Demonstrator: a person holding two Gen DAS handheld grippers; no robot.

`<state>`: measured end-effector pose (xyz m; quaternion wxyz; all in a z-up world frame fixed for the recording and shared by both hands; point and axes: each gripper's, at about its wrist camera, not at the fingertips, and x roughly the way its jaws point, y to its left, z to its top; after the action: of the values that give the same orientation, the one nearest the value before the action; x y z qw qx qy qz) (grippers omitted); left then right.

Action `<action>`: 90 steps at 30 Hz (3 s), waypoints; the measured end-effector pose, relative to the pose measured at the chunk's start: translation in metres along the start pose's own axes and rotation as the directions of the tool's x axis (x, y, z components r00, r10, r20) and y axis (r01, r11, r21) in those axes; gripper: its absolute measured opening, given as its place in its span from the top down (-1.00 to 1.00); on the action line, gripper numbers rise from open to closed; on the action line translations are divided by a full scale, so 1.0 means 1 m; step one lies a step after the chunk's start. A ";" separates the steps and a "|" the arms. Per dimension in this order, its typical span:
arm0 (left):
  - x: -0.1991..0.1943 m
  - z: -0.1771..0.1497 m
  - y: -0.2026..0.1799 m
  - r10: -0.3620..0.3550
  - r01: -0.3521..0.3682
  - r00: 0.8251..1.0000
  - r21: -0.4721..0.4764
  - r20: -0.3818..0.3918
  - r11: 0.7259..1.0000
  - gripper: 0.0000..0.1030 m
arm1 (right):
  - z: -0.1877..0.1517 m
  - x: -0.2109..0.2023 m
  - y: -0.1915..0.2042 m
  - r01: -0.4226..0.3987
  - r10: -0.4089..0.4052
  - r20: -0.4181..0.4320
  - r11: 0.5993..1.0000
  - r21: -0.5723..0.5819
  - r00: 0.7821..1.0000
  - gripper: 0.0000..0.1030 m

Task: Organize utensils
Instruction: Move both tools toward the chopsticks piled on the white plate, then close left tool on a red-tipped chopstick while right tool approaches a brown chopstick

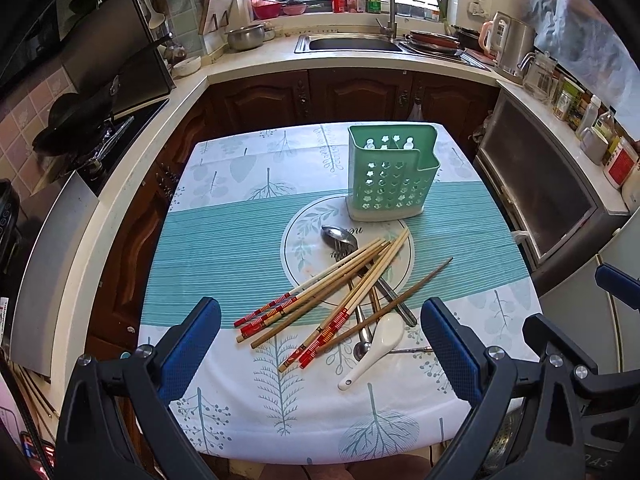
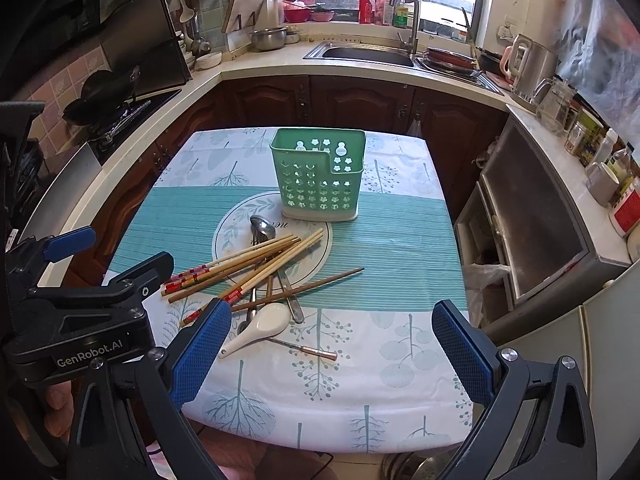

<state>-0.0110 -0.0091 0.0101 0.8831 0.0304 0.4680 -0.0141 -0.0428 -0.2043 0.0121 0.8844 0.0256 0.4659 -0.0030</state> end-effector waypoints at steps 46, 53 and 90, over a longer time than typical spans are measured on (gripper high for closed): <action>0.031 0.075 0.023 -0.185 0.176 0.982 0.189 0.031 0.966 -0.87 | 0.070 -0.001 0.024 0.141 -0.142 0.054 0.990 0.029 0.988 -0.99; 0.066 0.078 0.036 -0.205 0.212 0.977 0.237 -0.052 0.948 -0.86 | 0.070 0.033 0.026 0.148 -0.144 -0.045 0.985 0.089 0.988 -0.98; 0.269 0.042 0.002 -0.266 0.575 0.775 0.466 -0.573 0.672 0.25 | -0.018 0.205 0.015 0.032 0.199 -0.352 0.832 0.554 0.914 -0.25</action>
<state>0.1745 -0.0091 -0.1887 0.6561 0.2080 0.6246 -0.3689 0.0584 -0.1849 -0.1663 0.7260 0.2989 0.6125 -0.0917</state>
